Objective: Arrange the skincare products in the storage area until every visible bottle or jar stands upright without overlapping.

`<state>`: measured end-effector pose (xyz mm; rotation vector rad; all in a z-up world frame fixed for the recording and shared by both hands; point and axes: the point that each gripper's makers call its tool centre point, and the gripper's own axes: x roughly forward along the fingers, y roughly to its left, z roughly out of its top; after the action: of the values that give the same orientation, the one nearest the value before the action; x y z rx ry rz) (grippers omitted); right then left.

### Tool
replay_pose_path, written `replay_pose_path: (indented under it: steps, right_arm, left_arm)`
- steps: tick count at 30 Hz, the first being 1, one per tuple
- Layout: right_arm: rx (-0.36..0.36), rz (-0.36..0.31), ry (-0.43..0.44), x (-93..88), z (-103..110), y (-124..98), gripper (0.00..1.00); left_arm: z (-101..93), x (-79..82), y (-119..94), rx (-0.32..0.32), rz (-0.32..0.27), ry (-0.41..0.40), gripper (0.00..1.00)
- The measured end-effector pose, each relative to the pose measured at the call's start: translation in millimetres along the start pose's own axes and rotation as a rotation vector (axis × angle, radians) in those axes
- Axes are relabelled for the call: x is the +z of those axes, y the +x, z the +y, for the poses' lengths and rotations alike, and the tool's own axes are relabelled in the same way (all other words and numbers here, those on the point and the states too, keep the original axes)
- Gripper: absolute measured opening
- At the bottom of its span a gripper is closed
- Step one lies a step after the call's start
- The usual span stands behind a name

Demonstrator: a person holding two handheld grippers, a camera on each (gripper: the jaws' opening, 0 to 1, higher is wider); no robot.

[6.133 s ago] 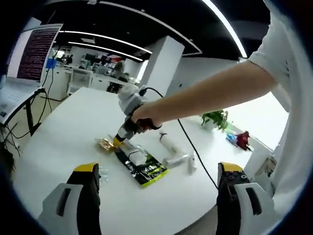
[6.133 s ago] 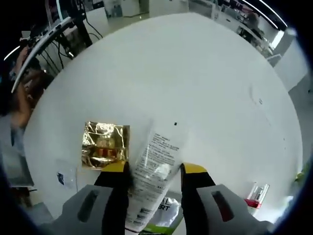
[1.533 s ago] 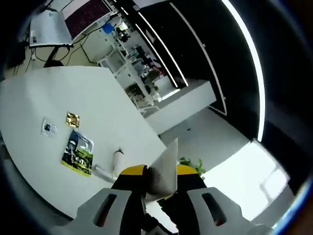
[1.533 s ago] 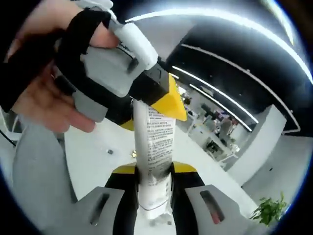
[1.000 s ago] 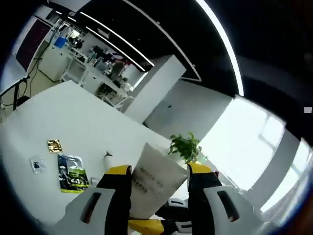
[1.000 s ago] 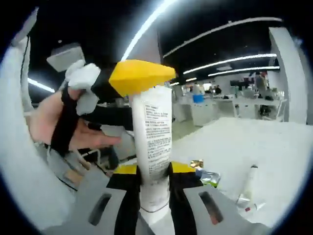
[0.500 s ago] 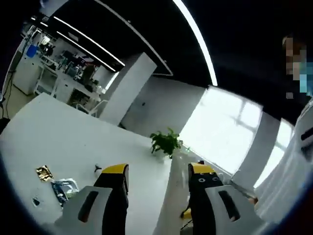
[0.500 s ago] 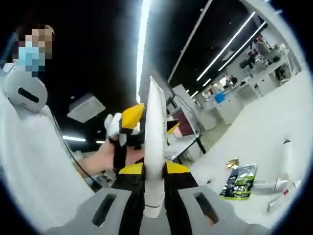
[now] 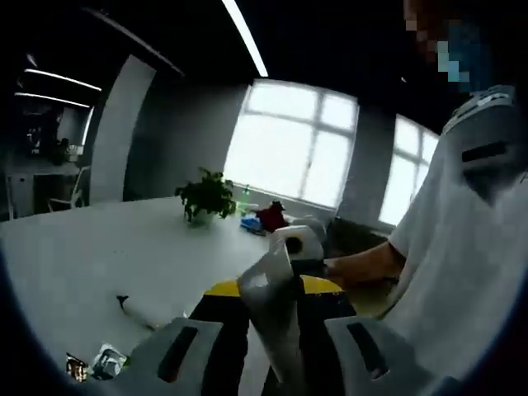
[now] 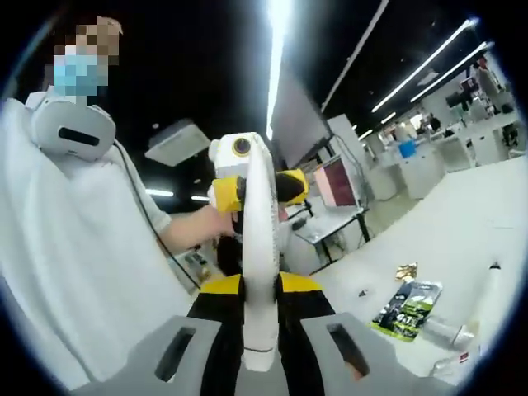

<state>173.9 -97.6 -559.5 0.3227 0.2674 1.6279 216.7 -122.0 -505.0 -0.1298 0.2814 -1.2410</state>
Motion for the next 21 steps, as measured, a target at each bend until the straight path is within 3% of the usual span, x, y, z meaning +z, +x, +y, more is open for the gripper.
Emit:
replay_pose_path:
  steps: [4, 5, 6, 7, 12, 14, 21]
  right_arm:
    - [-0.052, 0.043, -0.063, -8.3, -11, -6, 0.14]
    - [-0.082, 0.056, -0.089, -8.9, -18, -8, 0.17]
    - [-0.111, 0.079, -0.086, -12.2, -24, -9, 0.19]
    - [-0.128, 0.111, -0.111, -16.3, -29, -11, 0.19]
    - [-0.225, 0.211, -0.196, -34.1, -53, -16, 0.22]
    - [-0.251, 0.245, -0.227, -41.6, -61, -20, 0.22]
    - [-0.292, 0.334, -0.269, -68.3, -83, -30, 0.21]
  left_arm:
    - [-1.2, -11.0, 9, -0.008, 0.064, 0.037, 0.18]
    - [-1.6, -14.0, 11, -0.014, 0.077, 0.079, 0.14]
    - [4.4, -15.3, 12, -0.008, 0.077, 0.129, 0.1]
    - [10.8, -20.0, 17, 0.022, 0.088, 0.107, 0.1]
    - [24.3, -36.6, 29, 0.019, 0.074, 0.114, 0.08]
    - [26.6, -41.1, 35, 0.0, 0.038, 0.123, 0.08]
    - [26.9, -71.0, 53, -0.076, 0.089, 0.225, 0.08]
